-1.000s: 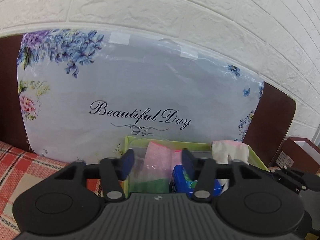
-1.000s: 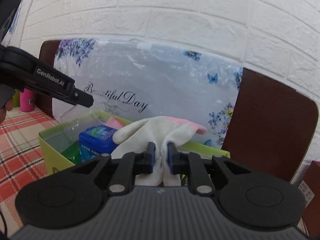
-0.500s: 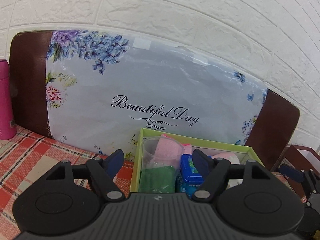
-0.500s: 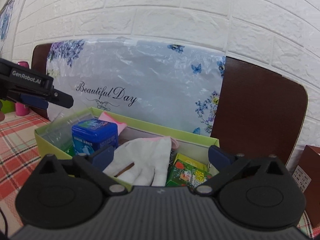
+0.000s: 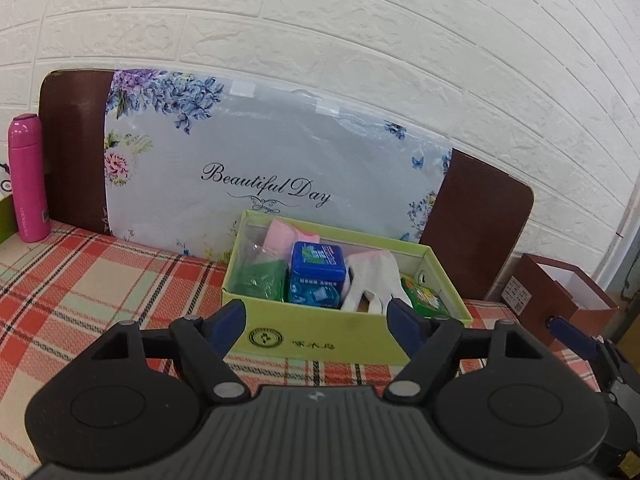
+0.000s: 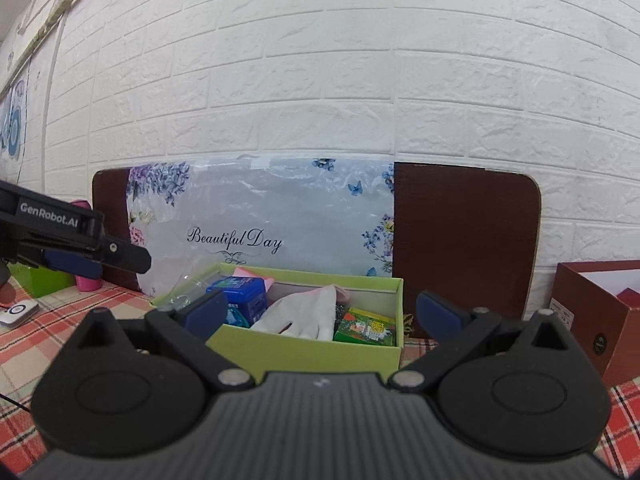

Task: Organize objects
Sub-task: 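Lower cup with left gripper while right lowers glove into green box, then grasp bag of wooden sticks with left gripper while right grasps black tape roll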

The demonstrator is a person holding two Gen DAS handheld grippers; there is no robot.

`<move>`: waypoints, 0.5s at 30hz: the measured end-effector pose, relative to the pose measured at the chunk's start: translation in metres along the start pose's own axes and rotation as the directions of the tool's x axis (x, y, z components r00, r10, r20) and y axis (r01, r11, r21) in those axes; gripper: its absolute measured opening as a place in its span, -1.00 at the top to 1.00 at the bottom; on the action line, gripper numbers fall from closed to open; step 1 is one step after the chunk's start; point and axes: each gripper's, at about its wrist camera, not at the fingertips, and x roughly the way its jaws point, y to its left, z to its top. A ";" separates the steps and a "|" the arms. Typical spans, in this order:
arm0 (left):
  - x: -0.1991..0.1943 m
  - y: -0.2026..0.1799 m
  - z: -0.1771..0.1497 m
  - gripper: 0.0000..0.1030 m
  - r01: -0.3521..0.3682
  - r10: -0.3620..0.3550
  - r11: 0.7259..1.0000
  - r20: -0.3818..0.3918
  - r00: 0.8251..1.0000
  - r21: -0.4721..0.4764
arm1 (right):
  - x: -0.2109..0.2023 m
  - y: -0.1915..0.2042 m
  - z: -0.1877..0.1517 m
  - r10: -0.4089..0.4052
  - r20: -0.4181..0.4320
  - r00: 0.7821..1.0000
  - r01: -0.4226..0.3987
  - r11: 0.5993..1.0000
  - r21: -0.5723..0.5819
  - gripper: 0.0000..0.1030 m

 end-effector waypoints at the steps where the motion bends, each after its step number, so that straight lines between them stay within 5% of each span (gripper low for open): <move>1: -0.002 -0.001 -0.004 -0.56 0.000 0.000 1.000 -0.005 1.000 -0.006 | -0.006 -0.002 -0.003 -0.006 0.000 1.000 0.006 1.000 0.011 -1.00; 9: -0.010 0.006 -0.045 -0.56 0.013 -0.022 0.994 -0.074 0.997 -0.110 | -0.036 -0.007 -0.040 -0.090 -0.022 0.996 0.091 0.996 0.008 -1.00; 15: -0.003 0.005 -0.082 -0.56 -0.052 0.039 0.993 -0.120 0.992 -0.104 | -0.036 -0.008 -0.072 -0.086 -0.088 0.992 0.090 0.995 0.033 -1.00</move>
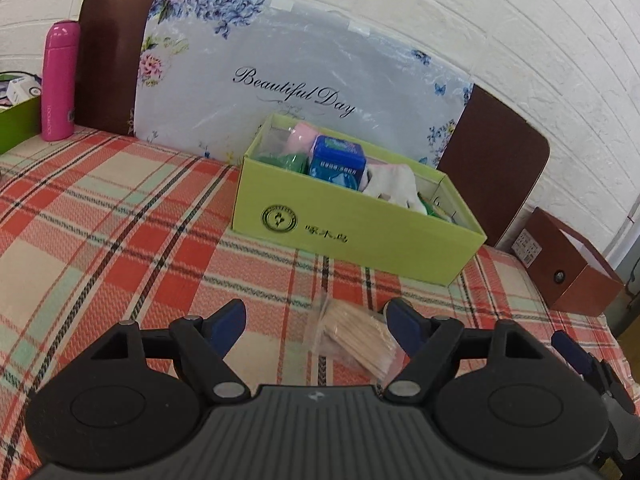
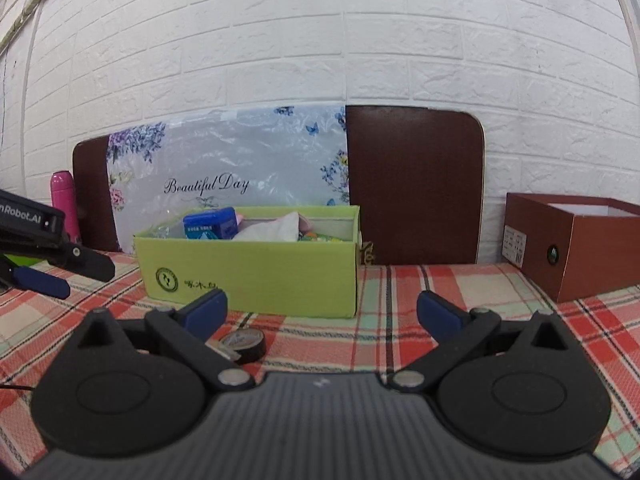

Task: Organize objects
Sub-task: 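Grasp bag of wooden sticks with left gripper while right grasps black tape roll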

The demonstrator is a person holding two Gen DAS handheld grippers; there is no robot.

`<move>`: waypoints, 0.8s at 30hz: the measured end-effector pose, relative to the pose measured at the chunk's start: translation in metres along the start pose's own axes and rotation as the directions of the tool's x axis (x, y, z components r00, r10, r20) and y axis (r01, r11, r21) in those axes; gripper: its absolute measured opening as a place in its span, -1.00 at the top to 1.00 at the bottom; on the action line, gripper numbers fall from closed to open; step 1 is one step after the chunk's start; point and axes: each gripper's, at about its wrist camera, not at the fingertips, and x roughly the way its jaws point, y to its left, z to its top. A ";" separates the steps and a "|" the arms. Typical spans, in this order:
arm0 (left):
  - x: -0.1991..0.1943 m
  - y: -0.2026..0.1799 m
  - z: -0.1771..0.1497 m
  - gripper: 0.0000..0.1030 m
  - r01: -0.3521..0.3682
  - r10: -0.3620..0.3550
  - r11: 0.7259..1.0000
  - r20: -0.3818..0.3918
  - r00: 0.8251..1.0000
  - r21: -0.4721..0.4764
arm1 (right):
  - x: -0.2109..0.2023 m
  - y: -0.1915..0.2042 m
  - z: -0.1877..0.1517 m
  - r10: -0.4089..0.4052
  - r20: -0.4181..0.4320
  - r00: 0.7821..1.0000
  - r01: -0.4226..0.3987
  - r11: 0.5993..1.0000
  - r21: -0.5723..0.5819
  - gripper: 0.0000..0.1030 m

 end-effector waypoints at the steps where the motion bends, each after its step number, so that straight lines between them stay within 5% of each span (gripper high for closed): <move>1: 0.003 0.001 -0.005 -0.56 -0.002 0.002 1.000 -0.012 1.000 -0.007 | 0.002 0.001 -0.004 -0.003 -0.009 1.000 0.003 1.000 -0.005 -1.00; 9: 0.033 -0.011 -0.023 -0.56 -0.023 0.021 0.999 -0.085 0.996 -0.024 | 0.010 0.007 -0.018 0.015 -0.056 0.998 -0.017 0.999 -0.038 -1.00; 18: 0.070 -0.037 -0.025 -0.56 -0.078 0.075 0.996 -0.093 0.993 -0.034 | 0.006 -0.037 -0.020 -0.068 -0.049 0.996 0.077 0.978 0.193 -1.00; 24: 0.078 -0.043 -0.031 -0.57 -0.194 0.197 0.974 -0.017 0.980 0.118 | 0.006 -0.042 -0.022 -0.043 -0.043 0.998 0.051 0.976 0.212 -1.00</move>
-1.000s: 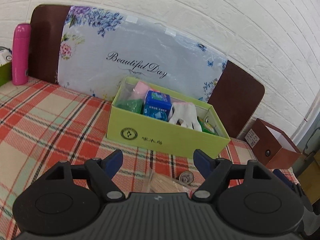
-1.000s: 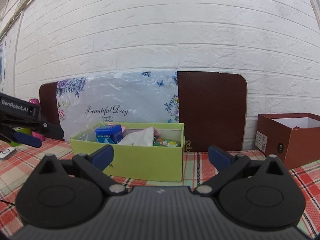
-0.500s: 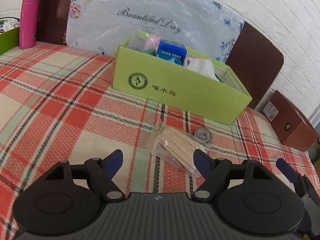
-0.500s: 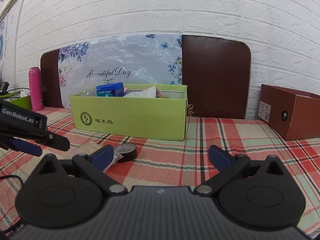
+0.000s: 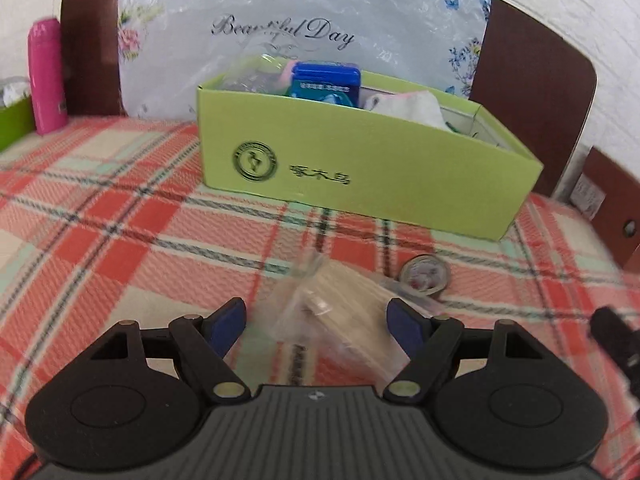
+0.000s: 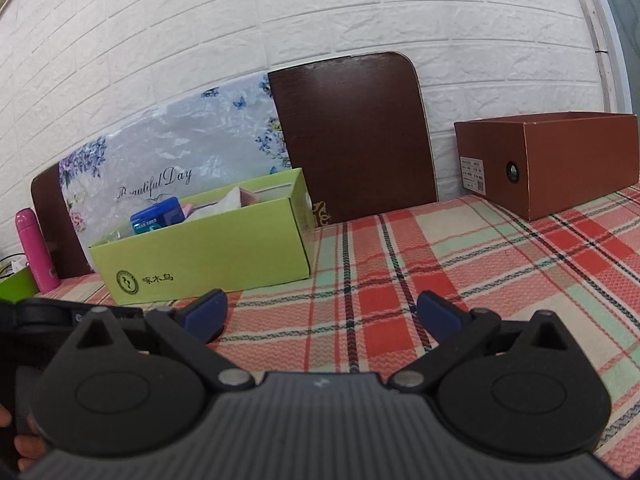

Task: Organize objects
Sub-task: 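Grasp bag of wooden sticks with left gripper while right grasps black tape roll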

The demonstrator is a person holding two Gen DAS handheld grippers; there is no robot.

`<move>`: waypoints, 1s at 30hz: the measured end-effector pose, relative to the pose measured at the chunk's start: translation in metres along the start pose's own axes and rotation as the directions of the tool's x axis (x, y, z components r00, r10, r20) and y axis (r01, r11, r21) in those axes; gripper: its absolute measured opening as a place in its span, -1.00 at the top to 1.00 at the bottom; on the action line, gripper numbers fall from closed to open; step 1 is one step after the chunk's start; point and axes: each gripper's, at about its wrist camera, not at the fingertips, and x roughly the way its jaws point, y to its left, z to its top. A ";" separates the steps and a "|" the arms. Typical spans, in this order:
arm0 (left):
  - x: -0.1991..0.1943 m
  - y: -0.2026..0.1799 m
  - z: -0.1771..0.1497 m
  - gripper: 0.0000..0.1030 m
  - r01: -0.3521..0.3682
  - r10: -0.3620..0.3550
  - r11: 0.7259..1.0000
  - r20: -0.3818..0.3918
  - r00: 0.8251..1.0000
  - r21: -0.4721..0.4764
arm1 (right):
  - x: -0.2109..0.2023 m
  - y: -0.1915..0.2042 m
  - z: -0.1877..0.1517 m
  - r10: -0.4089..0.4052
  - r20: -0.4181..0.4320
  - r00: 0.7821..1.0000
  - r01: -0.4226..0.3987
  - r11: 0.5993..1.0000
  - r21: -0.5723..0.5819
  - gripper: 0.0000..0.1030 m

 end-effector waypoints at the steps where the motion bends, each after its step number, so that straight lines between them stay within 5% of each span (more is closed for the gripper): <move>1: -0.001 0.005 -0.002 -0.58 -0.010 0.010 1.000 0.010 1.000 0.011 | 0.000 0.001 0.000 0.004 0.001 1.000 -0.004 1.000 -0.008 -1.00; 8: -0.013 0.058 -0.004 -0.60 -0.089 0.091 0.991 0.013 0.996 -0.097 | 0.000 0.013 -0.001 0.023 -0.004 1.000 -0.023 0.997 -0.074 -1.00; 16: -0.008 0.049 0.000 -0.60 -0.004 0.006 0.995 0.025 1.000 -0.099 | 0.002 0.043 -0.003 0.032 -0.035 0.999 -0.039 0.975 -0.220 -1.00; 25: -0.003 0.056 -0.003 -0.38 0.087 -0.085 0.996 0.070 0.994 -0.026 | 0.049 0.080 0.002 0.067 -0.198 0.978 -0.108 0.973 -0.204 -0.50; 30: -0.002 0.055 -0.006 -0.09 0.123 -0.124 0.992 0.081 0.989 0.008 | 0.078 0.095 0.004 0.064 -0.242 0.968 -0.114 0.973 -0.201 -0.24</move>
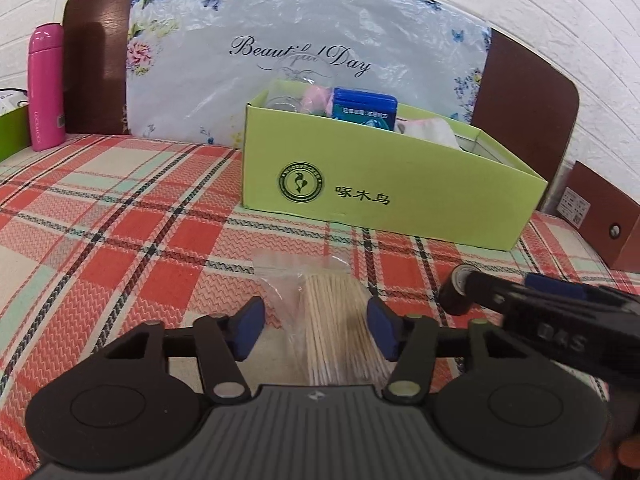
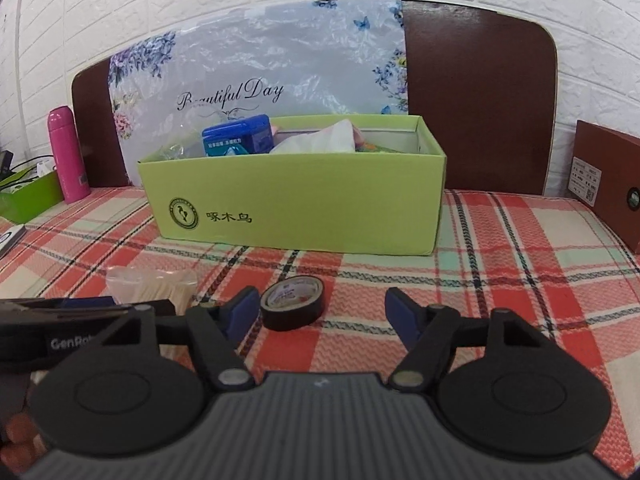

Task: Organize objects
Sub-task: 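Grasp bag of wooden sticks with left gripper while right grasps black tape roll, then lift stick bag with left gripper while right lifts tape roll toward green box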

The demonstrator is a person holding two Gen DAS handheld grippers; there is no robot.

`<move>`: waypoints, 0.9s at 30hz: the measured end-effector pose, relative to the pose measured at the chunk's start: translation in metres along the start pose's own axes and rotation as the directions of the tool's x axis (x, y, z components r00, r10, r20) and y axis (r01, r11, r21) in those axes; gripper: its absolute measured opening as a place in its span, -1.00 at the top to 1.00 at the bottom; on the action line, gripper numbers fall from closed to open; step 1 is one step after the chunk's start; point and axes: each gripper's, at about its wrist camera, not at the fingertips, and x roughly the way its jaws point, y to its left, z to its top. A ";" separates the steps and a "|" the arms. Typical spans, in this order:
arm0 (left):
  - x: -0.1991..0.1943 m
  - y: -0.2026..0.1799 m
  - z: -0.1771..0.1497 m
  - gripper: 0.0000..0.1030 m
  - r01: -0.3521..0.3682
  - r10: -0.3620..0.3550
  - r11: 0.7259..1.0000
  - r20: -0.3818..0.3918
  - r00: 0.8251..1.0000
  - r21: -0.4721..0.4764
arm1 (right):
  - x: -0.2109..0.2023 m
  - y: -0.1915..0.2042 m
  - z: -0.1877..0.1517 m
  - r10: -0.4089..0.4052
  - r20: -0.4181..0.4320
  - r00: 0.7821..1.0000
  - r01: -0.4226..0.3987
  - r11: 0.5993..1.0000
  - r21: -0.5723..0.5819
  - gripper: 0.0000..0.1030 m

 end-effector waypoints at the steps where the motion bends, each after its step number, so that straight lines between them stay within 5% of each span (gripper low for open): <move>1: 0.000 0.001 0.000 -0.07 0.006 -0.006 1.000 0.002 1.000 -0.001 | 0.005 0.001 0.001 0.005 -0.010 1.000 -0.005 1.000 0.002 -0.21; 5: 0.000 0.004 -0.002 0.09 0.040 -0.040 0.999 0.008 0.999 -0.017 | 0.019 0.007 0.002 0.039 -0.037 0.999 -0.039 0.999 0.005 -0.04; 6: 0.000 0.005 -0.002 0.18 0.051 -0.051 0.998 0.009 0.999 -0.021 | 0.020 0.008 0.001 0.053 -0.035 0.998 -0.053 0.999 0.002 0.14; 9: 0.000 0.007 -0.003 0.54 0.104 -0.104 0.994 0.005 0.995 -0.029 | 0.013 0.014 -0.001 0.062 -0.025 0.998 -0.064 0.996 -0.064 0.27; 11: -0.002 0.005 -0.004 0.56 0.134 -0.134 0.991 0.000 0.991 -0.016 | 0.003 0.012 -0.005 0.085 -0.021 0.996 -0.087 0.992 -0.089 0.81; 27: 0.001 0.002 -0.007 0.48 0.166 -0.166 0.986 0.002 0.986 -0.017 | -0.010 -0.014 -0.015 0.110 -0.009 0.994 -0.109 0.994 0.019 0.81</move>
